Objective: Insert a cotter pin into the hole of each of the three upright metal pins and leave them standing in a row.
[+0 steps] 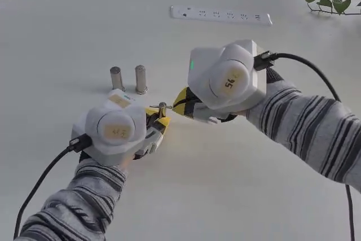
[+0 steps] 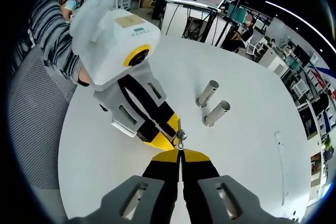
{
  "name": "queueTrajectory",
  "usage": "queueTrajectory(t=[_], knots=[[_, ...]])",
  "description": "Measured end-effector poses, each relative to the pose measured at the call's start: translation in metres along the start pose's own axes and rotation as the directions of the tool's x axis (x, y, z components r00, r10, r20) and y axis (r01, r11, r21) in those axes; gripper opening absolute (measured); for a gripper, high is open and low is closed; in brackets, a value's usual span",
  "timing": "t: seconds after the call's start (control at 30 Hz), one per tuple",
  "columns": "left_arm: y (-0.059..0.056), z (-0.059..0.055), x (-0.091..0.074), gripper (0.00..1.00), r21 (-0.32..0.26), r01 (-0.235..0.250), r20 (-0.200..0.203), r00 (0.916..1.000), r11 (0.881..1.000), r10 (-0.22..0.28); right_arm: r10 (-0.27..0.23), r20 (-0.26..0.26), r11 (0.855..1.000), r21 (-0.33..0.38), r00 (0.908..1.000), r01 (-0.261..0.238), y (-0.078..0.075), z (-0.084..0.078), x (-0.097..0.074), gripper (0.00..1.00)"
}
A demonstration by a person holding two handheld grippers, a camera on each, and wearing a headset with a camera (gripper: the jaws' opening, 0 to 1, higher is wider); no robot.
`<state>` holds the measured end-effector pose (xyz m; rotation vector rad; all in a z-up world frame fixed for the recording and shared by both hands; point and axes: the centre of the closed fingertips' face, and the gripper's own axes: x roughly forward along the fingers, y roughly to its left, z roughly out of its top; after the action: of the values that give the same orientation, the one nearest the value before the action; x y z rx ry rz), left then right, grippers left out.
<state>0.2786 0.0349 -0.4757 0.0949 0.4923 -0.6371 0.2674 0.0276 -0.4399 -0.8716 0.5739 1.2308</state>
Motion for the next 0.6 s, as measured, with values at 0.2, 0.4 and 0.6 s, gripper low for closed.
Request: queueTrajectory(t=[0.2,0.4,0.6], knots=[[0.0006,-0.0003,0.0003,0.05,-0.011,-0.023,-0.002,0.9997,1.000,0.023,0.008,0.005,1.000,0.005,1.0000,-0.008,0.0029,0.0031,0.0020,0.00],[0.0003,-0.0005,0.0002,0.05,-0.021,-0.022,-0.002,0.9998,1.000,0.022,0.010,0.007,1.000,0.010,0.9999,-0.010,0.0032,0.0032,0.0027,0.00],[0.0005,-0.0003,0.0004,0.05,-0.013,-0.014,-0.002,0.9999,1.000,0.014,-0.013,0.019,0.998,0.060,0.9997,0.011,-0.0001,0.0023,0.0001,0.00]])
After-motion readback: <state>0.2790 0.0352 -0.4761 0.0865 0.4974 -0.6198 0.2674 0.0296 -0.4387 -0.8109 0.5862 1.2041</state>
